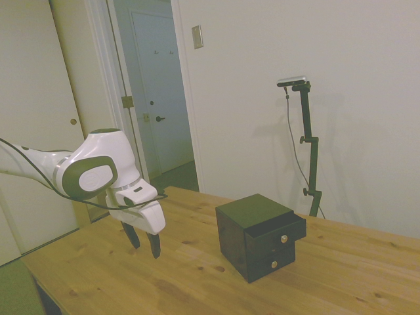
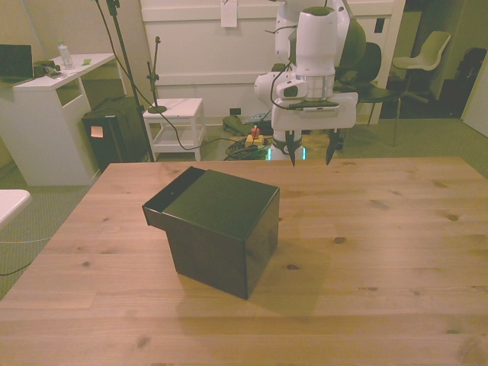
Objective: Close the top drawer
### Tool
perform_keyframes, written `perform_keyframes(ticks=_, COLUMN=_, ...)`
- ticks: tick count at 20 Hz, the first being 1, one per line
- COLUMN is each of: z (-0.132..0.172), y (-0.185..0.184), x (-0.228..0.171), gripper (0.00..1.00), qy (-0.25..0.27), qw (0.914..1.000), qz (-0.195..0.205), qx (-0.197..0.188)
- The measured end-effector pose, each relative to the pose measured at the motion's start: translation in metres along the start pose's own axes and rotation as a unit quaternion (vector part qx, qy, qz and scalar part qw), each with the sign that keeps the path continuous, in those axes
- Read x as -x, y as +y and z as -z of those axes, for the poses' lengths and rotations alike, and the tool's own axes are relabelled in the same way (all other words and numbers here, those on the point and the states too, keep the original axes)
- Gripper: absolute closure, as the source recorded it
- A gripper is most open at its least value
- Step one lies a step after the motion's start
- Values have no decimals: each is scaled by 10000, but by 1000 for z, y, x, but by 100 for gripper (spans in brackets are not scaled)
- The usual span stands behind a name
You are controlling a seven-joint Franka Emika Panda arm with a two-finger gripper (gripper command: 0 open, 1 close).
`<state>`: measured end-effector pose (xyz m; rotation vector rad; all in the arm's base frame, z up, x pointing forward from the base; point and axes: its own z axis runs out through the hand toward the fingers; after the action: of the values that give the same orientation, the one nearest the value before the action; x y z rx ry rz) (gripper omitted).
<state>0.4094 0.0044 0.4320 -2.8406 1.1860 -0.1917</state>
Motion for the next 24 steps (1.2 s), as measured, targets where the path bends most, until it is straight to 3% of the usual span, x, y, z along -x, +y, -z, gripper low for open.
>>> perform_keyframes(ticks=3, z=-3, y=5, x=-2, gripper=0, qy=-32, qw=10000, qz=-52, qx=24)
perform_keyframes(ticks=7, z=-11, y=73, x=-15, gripper=0, qy=-54, qw=9981, qz=-615, qx=50)
perform_keyframes(ticks=12, z=26, y=159, x=-40, gripper=0, qy=386, qw=9914, qz=-1243, qx=-146)
perform_keyframes(ticks=19, z=75, y=290, x=-95, gripper=0, qy=787, qw=9735, qz=-2103, qx=-427)
perform_keyframes(ticks=24, z=92, y=352, x=-152, gripper=0, qy=870, qw=9626, qz=-2537, qx=-389)
